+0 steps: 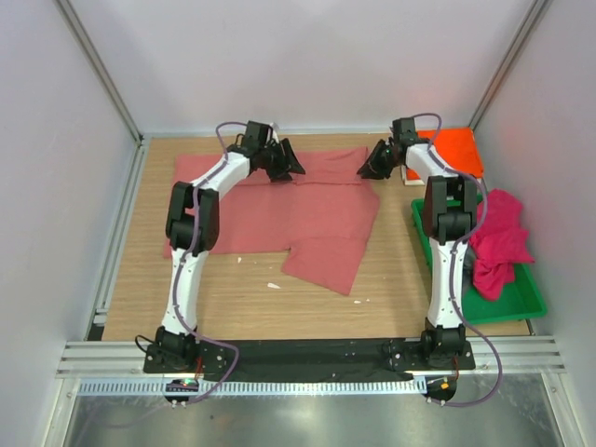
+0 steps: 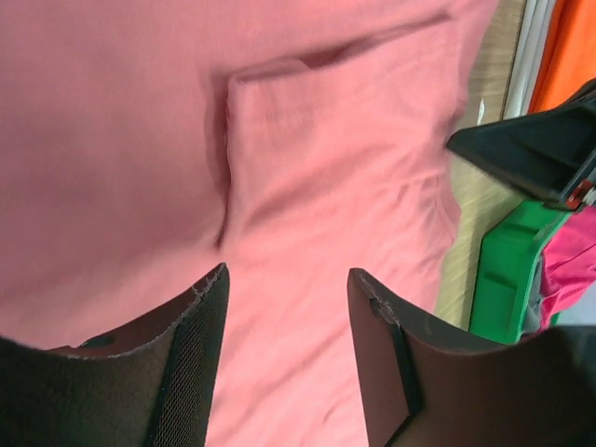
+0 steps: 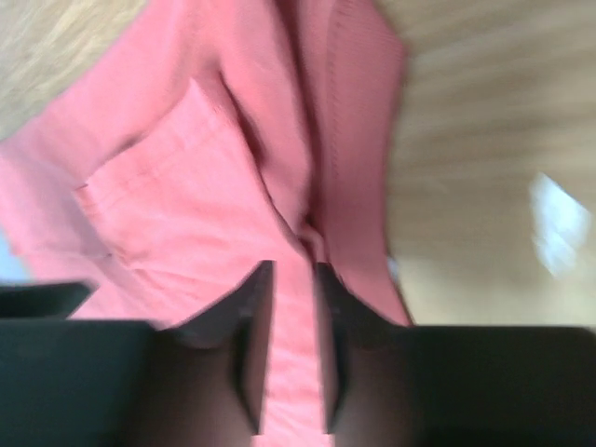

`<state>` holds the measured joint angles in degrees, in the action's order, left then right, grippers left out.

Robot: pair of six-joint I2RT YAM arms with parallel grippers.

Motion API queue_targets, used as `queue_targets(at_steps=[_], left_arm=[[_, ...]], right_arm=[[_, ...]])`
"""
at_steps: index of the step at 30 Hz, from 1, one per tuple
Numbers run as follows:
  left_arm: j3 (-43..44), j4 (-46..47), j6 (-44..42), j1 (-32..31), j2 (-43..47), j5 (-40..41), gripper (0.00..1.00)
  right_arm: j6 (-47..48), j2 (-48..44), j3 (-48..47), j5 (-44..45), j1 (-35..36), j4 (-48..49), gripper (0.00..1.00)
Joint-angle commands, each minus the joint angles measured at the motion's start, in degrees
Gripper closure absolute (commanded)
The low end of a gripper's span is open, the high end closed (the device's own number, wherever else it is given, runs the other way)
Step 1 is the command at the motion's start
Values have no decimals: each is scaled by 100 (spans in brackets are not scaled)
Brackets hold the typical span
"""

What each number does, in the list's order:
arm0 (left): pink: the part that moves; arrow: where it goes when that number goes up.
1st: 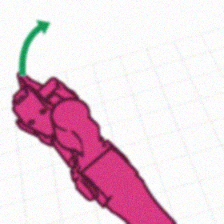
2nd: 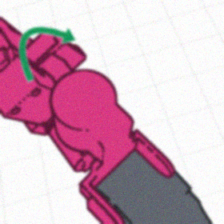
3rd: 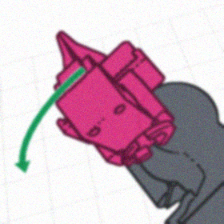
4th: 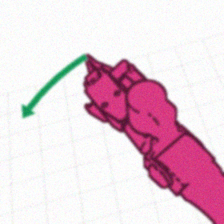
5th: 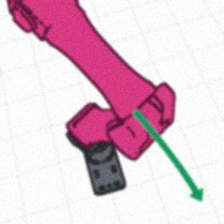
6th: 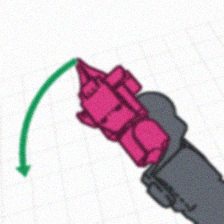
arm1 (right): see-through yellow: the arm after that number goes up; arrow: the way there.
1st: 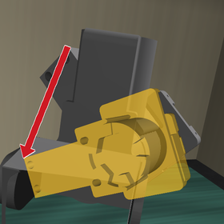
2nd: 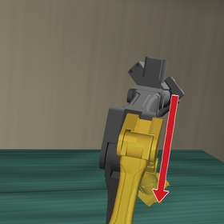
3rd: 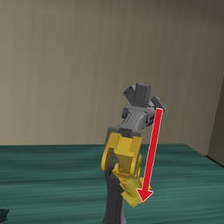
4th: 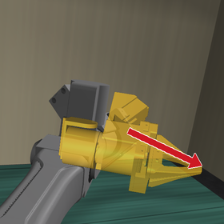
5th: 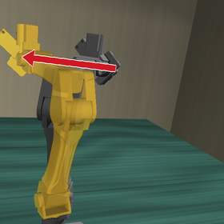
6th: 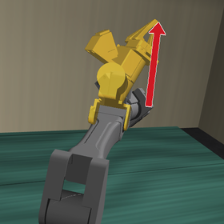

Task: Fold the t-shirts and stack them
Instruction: Fold the tshirt

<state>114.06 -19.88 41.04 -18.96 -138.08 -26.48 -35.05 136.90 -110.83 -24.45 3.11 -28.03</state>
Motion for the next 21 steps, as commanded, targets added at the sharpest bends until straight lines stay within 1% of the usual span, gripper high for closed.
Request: queue_targets(at_steps=[1, 2, 3, 4, 5, 6, 7, 8, 9, 10, 11, 12, 13, 14, 15, 16, 17, 18, 20, 21], left_arm=[[-216, -876, -726, 50, 1359, 493, 45], [-357, -1017, -833, 59, 1589, 660, 45], [-698, -1340, -912, 68, 1809, 1131, 46], [-971, -1456, -948, 85, 2324, 1319, 47], [-1313, -1501, -914, 173, 2608, 1495, 49], [-2151, -1449, -835, 252, 2889, 1610, 55], [-2647, -1353, -590, 348, 3258, 1602, 59], [-3157, -1091, -466, 619, 3896, 1567, 61], [-4093, -993, -361, 796, 4268, 1428, 65], [-4520, -905, -246, 980, 4576, 1383, 66], [-4890, -886, -150, 1356, 5171, 1339, 66], [-5424, -938, -149, 1543, 5403, 1286, 67], [-5647, -1008, -166, 1701, 5623, 1329, 67], [-5823, -1122, -227, 1868, 5834, 1382, 67], [-6103, -1176, -236, 2131, 6132, 1443, 67], [-6211, -1228, -254, 2220, 6257, 1627, 67], [-6342, -1386, -271, 2395, 6354, 1750, 67], [-6387, -1457, -263, 2510, 6468, 1873, 66], [-6510, -1493, -280, 2993, 6504, 1962, 66], [-6598, -1510, -280, 3186, 6444, 1928, 61]], right_arm=[[428, -1041, -466, 1176, -30, -1509, 66], [550, -1199, -379, 1397, 13, -1651, 62], [604, -1514, -309, 1590, 57, -1810, 58], [630, -1674, -212, 1731, 84, -2081, 54], [674, -1823, 84, 1837, 119, -2162, 52], [779, -2182, 261, 1847, 232, -2302, 47], [850, -2359, 455, 1882, 303, -2373, 46], [903, -2596, 961, 1943, 391, -2400, 46], [955, -2798, 1271, 1952, 557, -2365, 45], [912, -3270, 1605, 1961, 628, -2321, 45], [851, -3493, 2234, 1935, 699, -2277, 45], [642, -3704, 2537, 1761, 821, -2155, 45], [526, -4184, 2827, 1698, 918, -2093, 45], [395, -4380, 3334, 1637, 1006, -2005, 45], [289, -4609, 3583, 1523, 1111, -1830, 45], [97, -4802, 3803, 1496, 1356, -1750, 45], [-10, -5135, 4197, 1513, 1472, -1671, 45], [-194, -5278, 4392, 1504, 1699, -1514, 45], [-362, -5498, 4927, 1487, 1832, -1390, 45], [-458, -5655, 5069, 1487, 1894, -1294, 45]])
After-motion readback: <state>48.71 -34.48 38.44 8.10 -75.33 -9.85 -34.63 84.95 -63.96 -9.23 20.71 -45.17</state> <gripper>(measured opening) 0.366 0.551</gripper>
